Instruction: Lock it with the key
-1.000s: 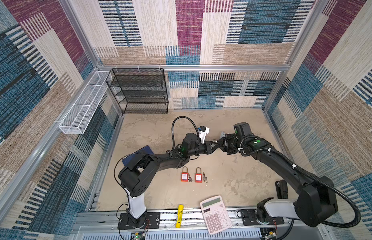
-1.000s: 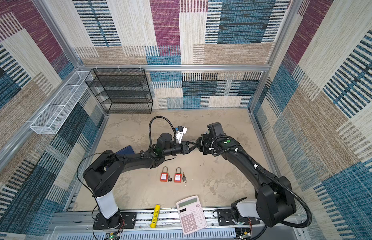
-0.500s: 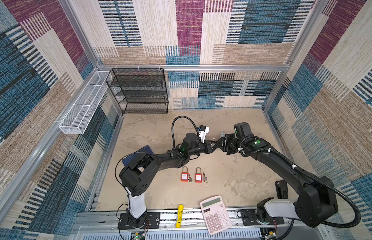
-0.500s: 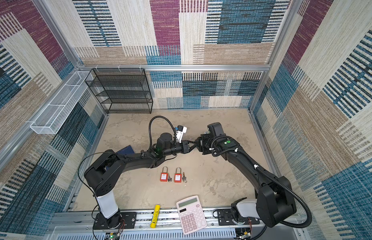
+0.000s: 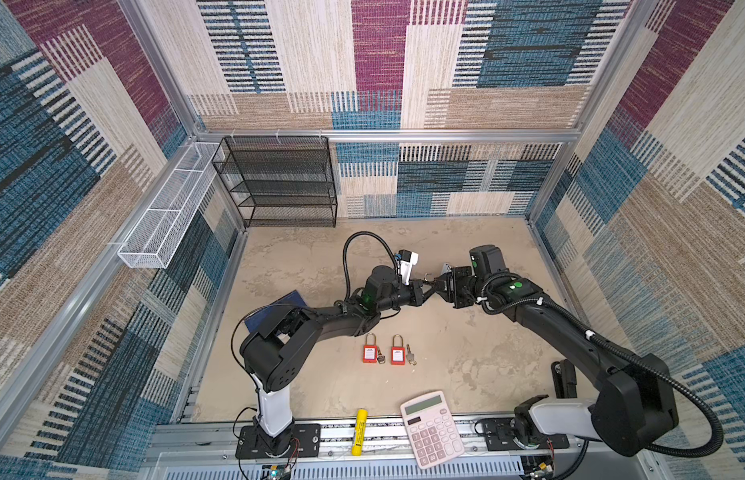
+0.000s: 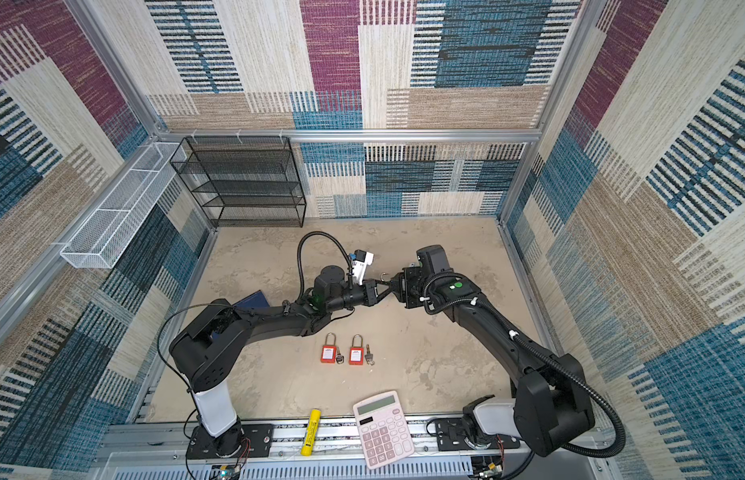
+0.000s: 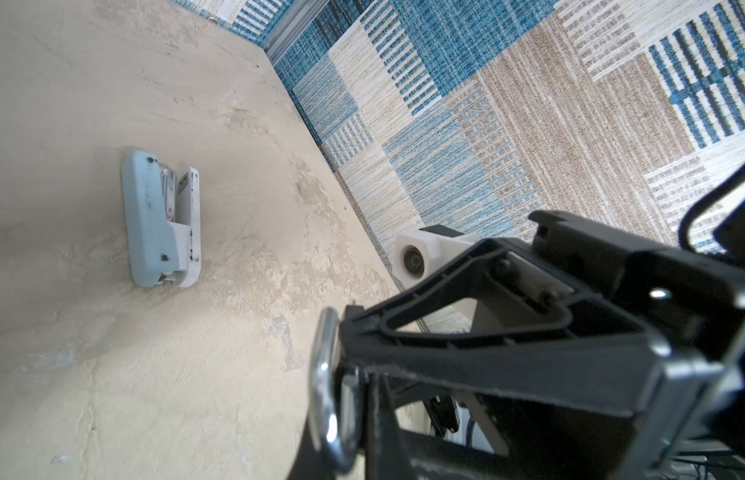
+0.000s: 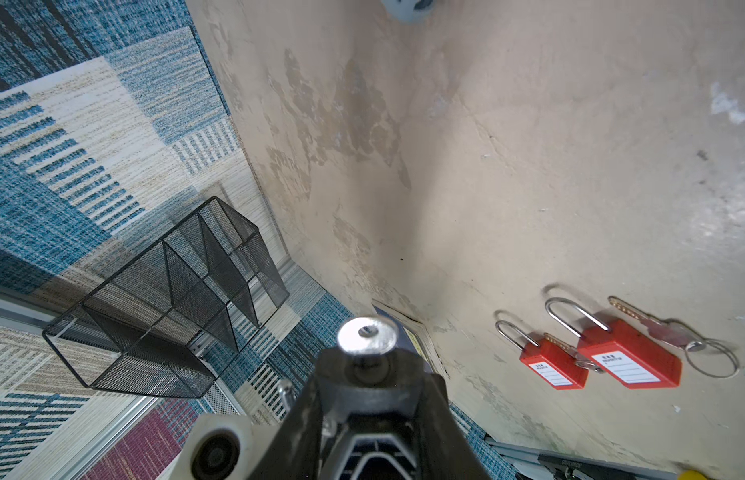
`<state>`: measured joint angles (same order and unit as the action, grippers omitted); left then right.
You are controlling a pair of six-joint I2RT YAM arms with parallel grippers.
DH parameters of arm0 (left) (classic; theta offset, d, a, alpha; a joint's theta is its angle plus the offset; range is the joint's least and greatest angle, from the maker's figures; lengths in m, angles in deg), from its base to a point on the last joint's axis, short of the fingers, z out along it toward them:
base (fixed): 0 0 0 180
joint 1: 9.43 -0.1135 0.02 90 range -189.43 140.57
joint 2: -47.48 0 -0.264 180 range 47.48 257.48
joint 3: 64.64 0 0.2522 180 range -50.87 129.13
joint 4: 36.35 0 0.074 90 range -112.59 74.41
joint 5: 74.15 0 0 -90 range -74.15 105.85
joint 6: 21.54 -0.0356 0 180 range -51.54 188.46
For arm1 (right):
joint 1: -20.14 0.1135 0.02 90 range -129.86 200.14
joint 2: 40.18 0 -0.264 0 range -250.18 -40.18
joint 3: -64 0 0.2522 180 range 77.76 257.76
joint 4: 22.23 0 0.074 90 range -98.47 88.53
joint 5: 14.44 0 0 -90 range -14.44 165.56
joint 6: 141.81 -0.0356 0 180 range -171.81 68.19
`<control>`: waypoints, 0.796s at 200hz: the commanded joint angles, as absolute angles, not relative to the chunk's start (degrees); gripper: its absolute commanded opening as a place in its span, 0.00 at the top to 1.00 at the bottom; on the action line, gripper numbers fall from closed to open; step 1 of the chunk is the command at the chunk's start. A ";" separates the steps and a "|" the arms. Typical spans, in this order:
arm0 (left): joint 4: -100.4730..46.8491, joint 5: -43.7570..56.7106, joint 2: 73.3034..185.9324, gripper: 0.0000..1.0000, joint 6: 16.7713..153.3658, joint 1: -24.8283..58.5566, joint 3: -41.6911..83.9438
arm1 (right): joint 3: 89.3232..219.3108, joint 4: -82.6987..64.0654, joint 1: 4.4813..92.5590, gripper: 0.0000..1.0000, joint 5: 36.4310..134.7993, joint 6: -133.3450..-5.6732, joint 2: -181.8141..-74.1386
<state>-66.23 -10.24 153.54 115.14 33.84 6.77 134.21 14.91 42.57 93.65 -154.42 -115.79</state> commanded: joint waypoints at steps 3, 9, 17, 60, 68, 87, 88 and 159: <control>-70.68 -11.05 153.13 1.00 117.33 34.00 7.22 | 133.77 12.33 42.73 0.66 96.12 -154.64 -115.41; -70.59 -11.07 152.99 1.00 117.40 34.01 7.22 | 133.76 12.16 42.81 0.64 96.13 -154.55 -115.37; -70.57 -10.98 152.88 1.00 117.33 33.99 7.22 | 133.75 11.96 42.75 0.63 96.00 -154.51 -115.33; -70.49 -11.17 152.00 1.00 117.12 33.90 7.31 | 133.76 12.82 42.81 0.38 94.48 -153.76 -114.30; -70.22 -11.27 151.77 1.00 116.99 33.90 7.39 | 133.54 12.91 42.73 0.36 94.38 -153.70 -113.96; -69.13 -11.40 150.98 1.00 116.38 33.65 7.74 | 133.14 13.32 42.73 0.33 93.87 -152.96 -113.14; -69.06 -11.44 150.95 1.00 116.37 33.65 7.75 | 133.09 13.33 42.73 0.33 93.81 -152.92 -113.05; -60.20 -15.27 145.75 1.00 112.72 30.29 9.83 | 128.58 8.29 39.13 0.30 88.03 -140.71 -101.29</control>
